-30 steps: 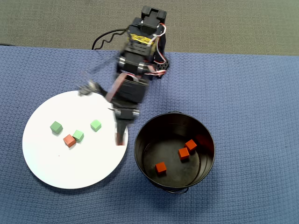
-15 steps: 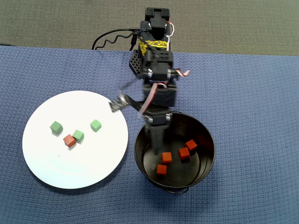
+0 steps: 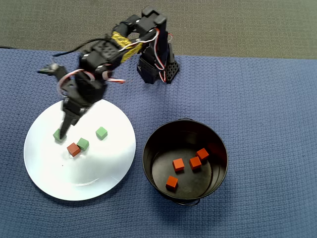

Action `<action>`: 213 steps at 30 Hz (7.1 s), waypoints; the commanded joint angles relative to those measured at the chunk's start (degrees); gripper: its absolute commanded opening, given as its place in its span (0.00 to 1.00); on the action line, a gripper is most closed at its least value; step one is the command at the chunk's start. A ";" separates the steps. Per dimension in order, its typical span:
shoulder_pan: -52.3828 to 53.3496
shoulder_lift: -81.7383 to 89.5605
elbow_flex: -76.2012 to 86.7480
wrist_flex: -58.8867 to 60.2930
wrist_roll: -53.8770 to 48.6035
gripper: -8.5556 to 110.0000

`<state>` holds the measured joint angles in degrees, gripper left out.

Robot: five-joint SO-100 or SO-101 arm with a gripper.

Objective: Pick up the red cubes from the white plate and place them in the black recipient

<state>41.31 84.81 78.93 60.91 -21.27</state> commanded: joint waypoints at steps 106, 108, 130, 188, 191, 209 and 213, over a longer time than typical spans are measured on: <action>-11.51 -0.62 -9.58 -6.77 -48.87 0.07; -15.12 1.67 -10.46 -6.24 -42.01 0.07; -40.34 -8.96 -26.02 11.43 19.42 0.07; -31.11 76.55 76.73 -0.18 17.84 0.07; -32.87 77.43 78.93 -0.44 18.54 0.07; -36.21 79.63 84.02 -0.18 18.46 0.07; -36.56 79.72 83.94 0.26 19.51 0.07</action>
<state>5.80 164.09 163.56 60.21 -3.34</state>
